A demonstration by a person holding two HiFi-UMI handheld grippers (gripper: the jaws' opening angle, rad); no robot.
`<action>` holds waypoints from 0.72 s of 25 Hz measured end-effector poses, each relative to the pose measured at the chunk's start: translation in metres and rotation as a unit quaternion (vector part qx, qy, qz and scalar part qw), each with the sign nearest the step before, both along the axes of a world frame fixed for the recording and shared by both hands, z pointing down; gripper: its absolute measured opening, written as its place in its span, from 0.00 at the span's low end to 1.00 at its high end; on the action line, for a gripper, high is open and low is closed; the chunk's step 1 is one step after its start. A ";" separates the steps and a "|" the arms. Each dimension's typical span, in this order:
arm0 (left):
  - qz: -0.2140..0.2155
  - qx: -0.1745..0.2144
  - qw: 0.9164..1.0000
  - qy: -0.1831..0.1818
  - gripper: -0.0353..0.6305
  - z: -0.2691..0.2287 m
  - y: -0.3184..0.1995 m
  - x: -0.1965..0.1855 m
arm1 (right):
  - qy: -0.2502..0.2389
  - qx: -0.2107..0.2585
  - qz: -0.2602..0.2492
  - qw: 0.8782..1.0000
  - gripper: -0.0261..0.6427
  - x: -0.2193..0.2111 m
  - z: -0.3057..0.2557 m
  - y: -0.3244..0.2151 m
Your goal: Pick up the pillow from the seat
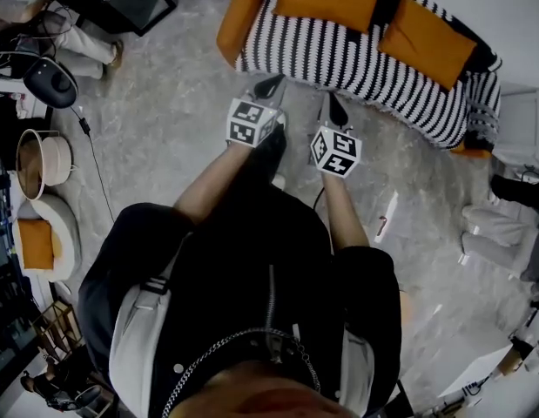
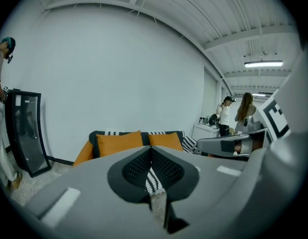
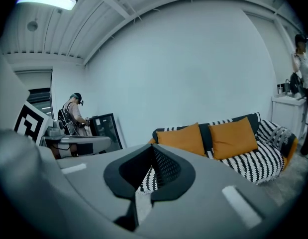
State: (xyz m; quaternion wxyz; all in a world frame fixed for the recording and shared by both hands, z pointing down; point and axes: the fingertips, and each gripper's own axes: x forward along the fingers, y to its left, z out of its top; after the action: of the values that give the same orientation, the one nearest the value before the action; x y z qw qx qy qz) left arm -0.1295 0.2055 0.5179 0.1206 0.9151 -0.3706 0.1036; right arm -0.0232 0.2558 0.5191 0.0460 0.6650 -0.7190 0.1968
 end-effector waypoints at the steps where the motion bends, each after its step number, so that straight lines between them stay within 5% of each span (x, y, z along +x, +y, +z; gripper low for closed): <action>1: 0.001 -0.001 1.000 0.001 0.07 0.001 -0.008 0.004 | 0.000 -0.002 0.000 1.000 0.04 0.003 0.002 -0.008; 18: 0.025 -0.014 1.000 -0.003 0.07 0.001 -0.197 0.053 | 0.010 -0.020 0.007 1.000 0.04 0.040 -0.003 -0.198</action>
State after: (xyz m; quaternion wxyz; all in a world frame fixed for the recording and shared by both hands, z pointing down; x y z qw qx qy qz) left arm -0.0769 0.0082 0.5187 0.1296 0.9220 -0.3464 0.1144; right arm 0.0172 0.0578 0.5161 0.0647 0.6711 -0.7096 0.2046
